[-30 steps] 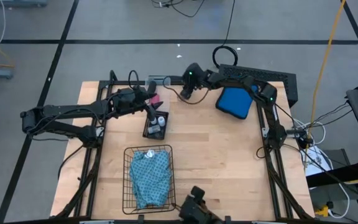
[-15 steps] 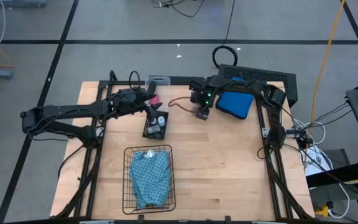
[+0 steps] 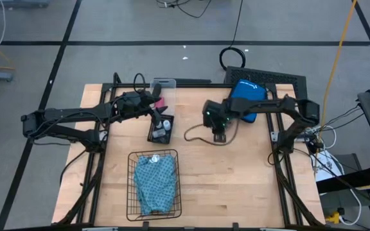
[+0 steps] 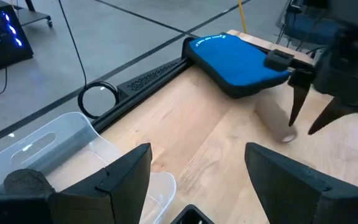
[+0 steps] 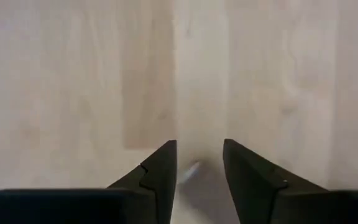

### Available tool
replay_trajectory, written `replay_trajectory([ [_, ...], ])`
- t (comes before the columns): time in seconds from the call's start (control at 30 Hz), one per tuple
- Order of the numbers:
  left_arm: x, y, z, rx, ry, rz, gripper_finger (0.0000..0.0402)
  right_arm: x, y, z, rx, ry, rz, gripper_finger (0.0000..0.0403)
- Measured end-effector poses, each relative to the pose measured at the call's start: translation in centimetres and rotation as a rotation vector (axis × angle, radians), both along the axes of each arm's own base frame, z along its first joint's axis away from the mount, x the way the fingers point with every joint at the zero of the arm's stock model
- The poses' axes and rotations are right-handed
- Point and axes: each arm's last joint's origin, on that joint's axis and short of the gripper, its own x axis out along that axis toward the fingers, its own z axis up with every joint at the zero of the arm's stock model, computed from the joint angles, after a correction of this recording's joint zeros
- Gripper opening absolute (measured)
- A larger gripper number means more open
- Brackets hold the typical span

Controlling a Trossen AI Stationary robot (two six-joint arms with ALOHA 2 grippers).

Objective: Pick & place medical supplies in basket/bin
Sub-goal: Put the brown bandage into the transparent bin

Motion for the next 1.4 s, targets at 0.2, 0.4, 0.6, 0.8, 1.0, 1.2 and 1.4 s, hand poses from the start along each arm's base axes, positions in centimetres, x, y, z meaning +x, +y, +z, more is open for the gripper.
replay_trajectory([
  [0.2,0.0,0.0,-0.1,-0.004,0.009,0.001,0.0269,-4.1,0.8,-2.8,-0.303,0.097,0.079,0.0162],
  [0.4,-0.1,0.0,-0.1,-0.005,0.014,0.000,0.0269,-7.9,1.4,-3.5,-0.354,0.225,-0.020,0.0230],
  [0.6,-0.1,0.0,-0.1,-0.006,0.015,0.003,0.0269,-10.0,2.4,-0.9,-0.305,0.158,-0.137,0.0265],
  [0.8,-0.1,0.0,-0.2,-0.007,0.016,0.004,0.0269,-12.1,4.0,-1.2,-0.131,0.135,-0.046,0.0261],
  [1.0,-0.1,0.0,-0.2,-0.008,0.016,0.004,0.0269,-12.9,4.8,-3.4,-0.063,0.179,-0.001,0.0250],
  [1.2,-0.1,0.0,-0.2,-0.008,0.016,0.004,0.0269,-12.5,5.9,-3.4,-0.066,0.175,0.063,0.0236],
  [1.4,-0.1,0.0,-0.2,-0.005,0.017,0.010,0.0269,-11.2,6.6,-2.3,-0.061,0.081,0.014,0.0223],
])
